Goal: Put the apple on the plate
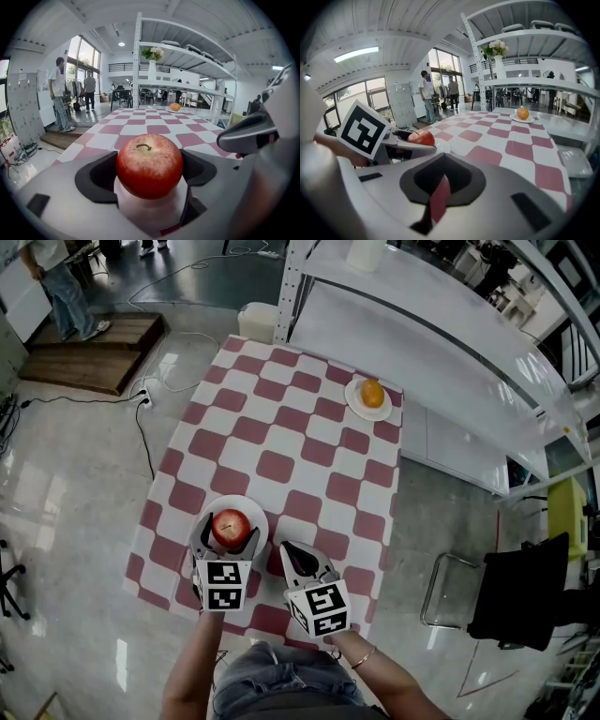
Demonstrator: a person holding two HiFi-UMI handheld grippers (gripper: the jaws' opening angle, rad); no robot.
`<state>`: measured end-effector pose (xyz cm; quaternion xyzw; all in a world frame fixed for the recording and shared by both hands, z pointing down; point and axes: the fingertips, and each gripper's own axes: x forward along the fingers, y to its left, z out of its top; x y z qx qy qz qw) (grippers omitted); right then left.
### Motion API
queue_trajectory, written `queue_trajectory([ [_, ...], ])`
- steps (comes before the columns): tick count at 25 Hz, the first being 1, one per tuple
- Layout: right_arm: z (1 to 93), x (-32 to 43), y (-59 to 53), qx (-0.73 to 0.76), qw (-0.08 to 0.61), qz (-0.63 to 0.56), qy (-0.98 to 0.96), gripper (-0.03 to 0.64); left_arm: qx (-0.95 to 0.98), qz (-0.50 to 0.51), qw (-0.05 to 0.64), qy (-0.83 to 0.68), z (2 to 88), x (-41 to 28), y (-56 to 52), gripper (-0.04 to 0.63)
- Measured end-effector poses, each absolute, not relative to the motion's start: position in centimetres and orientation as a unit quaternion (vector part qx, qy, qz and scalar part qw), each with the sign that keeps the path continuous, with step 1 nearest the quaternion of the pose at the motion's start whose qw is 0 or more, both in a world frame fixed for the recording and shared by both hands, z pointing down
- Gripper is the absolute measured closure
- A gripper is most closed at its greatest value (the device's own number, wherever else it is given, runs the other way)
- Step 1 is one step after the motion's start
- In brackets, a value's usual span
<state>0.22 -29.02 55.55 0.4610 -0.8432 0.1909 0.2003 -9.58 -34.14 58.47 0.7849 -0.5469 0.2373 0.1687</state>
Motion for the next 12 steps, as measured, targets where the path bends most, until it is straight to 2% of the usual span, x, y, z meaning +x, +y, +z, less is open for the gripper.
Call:
queue_trajectory([
  [12,55.67,0.33,-28.95,0.461,0.204,0.192,-0.842,0.606,0.788,0.233,0.161,-0.547,58.84,-9.36,-34.33,0.177],
])
